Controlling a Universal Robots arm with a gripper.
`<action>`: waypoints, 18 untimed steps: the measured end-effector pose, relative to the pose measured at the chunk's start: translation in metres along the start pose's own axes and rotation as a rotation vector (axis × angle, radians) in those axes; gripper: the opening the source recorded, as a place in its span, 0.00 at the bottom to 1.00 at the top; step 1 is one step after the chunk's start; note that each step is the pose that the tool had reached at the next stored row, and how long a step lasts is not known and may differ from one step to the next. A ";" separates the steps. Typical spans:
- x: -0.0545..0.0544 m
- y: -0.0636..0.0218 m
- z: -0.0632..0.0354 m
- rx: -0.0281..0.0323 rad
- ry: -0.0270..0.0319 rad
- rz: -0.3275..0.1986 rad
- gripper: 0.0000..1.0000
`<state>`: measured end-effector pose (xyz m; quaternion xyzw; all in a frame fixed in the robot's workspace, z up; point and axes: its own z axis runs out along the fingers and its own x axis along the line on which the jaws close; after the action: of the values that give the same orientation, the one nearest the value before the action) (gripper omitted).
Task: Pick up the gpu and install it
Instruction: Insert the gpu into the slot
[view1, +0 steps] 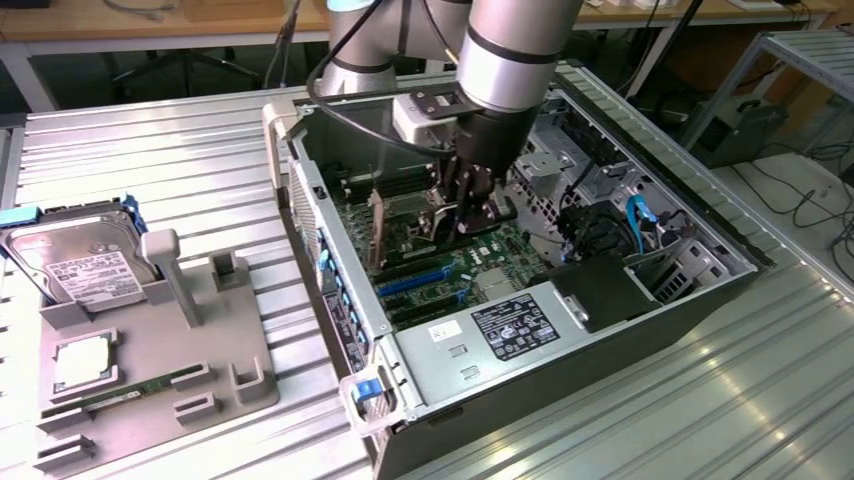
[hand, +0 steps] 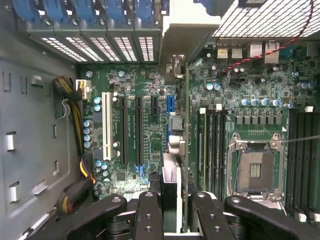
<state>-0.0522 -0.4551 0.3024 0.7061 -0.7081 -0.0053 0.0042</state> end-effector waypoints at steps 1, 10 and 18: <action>0.000 0.0003 0.0023 0.0000 0.0000 0.000 0.27; 0.000 0.0046 0.0200 0.0000 0.0000 0.002 0.27; 0.000 0.0078 0.0357 0.0001 -0.0001 0.004 0.27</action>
<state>-0.0605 -0.4546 0.2667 0.7048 -0.7093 -0.0053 0.0041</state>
